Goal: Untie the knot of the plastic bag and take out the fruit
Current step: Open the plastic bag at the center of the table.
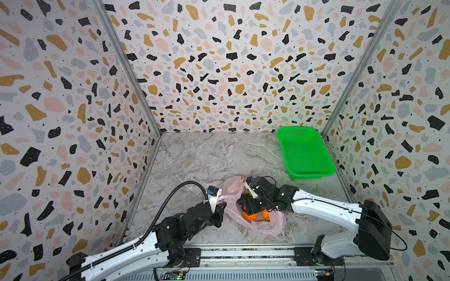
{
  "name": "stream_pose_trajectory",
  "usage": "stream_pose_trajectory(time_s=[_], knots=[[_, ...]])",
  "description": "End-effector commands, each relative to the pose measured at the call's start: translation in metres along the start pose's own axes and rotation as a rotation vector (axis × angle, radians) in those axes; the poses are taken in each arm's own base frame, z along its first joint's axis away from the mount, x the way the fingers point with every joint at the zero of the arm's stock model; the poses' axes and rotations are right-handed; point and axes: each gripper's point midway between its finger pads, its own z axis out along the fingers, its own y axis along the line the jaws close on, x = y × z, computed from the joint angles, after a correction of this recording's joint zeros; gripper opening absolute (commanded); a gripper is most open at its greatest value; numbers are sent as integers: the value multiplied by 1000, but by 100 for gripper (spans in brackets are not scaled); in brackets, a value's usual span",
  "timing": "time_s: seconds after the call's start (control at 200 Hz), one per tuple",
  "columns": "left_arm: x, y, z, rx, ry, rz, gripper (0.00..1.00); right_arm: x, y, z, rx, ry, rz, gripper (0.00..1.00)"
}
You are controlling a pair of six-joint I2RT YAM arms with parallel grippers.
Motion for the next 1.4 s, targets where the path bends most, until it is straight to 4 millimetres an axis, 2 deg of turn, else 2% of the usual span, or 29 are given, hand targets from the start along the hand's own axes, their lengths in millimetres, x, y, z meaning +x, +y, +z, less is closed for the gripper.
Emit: stream_pose_trajectory(time_s=[0.0,0.08,0.21,0.35,0.43,0.571,0.636,0.771,0.876,0.991,1.171,1.246,1.397], knots=[[-3,6,-3,-31,-21,-18,0,8,4,4,29,9,-28,71],[-3,6,-3,-33,-19,-17,0,13,12,6,23,15,-67,80],[-1,8,0,-51,-6,-11,0,26,41,8,-28,44,-177,100],[-1,9,1,-60,-5,-11,0,57,56,26,-31,150,-279,99],[-2,9,0,-60,-9,-12,0,57,54,27,-13,146,-282,99],[-8,10,-5,-62,-35,-21,0,26,38,0,51,26,-239,99],[-11,11,-8,-57,-56,-26,0,8,22,-16,74,-35,-187,99],[-17,8,-13,-29,-99,-25,0,-16,-8,-36,72,-120,-63,99],[-19,4,-14,-3,-108,-16,0,-29,-32,-35,112,-145,23,99],[-21,0,-15,14,-116,-6,0,-39,-64,-37,232,-190,84,99],[-22,-1,-17,22,-123,-2,0,-35,-110,-45,407,-173,121,99],[-22,-2,-17,30,-124,-3,0,-41,-106,-54,389,-193,94,99],[-22,-4,-16,41,-119,6,0,-50,-63,-64,222,-143,28,99]])
